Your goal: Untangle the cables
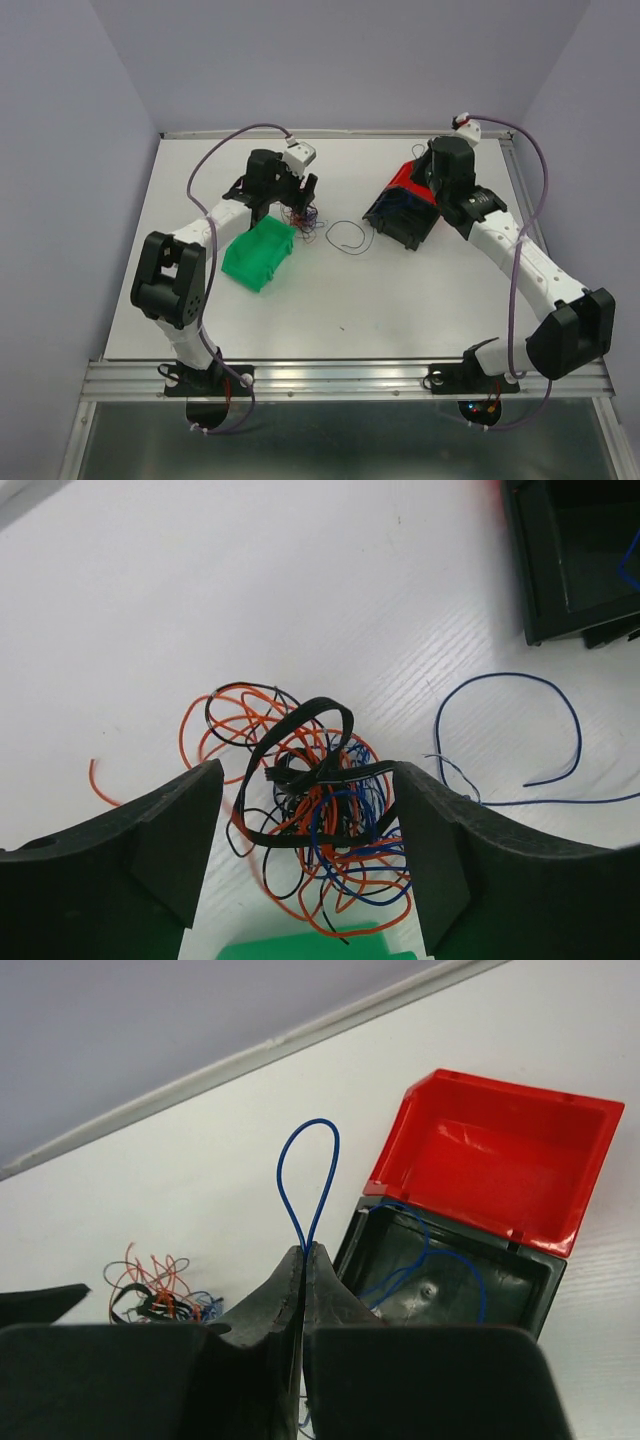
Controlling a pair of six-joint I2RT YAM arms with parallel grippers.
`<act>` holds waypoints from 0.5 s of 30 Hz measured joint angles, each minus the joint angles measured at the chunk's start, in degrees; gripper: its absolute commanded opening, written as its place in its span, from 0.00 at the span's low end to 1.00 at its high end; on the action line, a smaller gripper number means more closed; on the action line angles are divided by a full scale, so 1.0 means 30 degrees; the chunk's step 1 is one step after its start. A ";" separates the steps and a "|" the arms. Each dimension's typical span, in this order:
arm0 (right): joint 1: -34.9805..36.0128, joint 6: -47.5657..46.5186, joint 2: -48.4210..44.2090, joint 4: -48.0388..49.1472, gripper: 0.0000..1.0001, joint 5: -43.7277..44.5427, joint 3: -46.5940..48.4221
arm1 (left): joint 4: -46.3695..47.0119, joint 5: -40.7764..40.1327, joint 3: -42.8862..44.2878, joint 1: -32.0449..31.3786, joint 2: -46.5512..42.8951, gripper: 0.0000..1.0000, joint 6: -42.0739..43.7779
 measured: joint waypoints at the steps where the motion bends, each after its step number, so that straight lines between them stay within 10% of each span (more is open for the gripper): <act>1: 0.0000 0.0109 0.0058 -0.0036 0.00 -0.0080 -0.0437 | 0.0117 -0.0007 -0.0095 0.0000 -0.0401 0.81 0.0087; 15: -0.1435 0.1093 0.1530 0.0102 0.01 -0.0328 -0.3082 | 0.0379 -0.0248 -0.1756 -0.4189 -0.2375 0.80 0.3126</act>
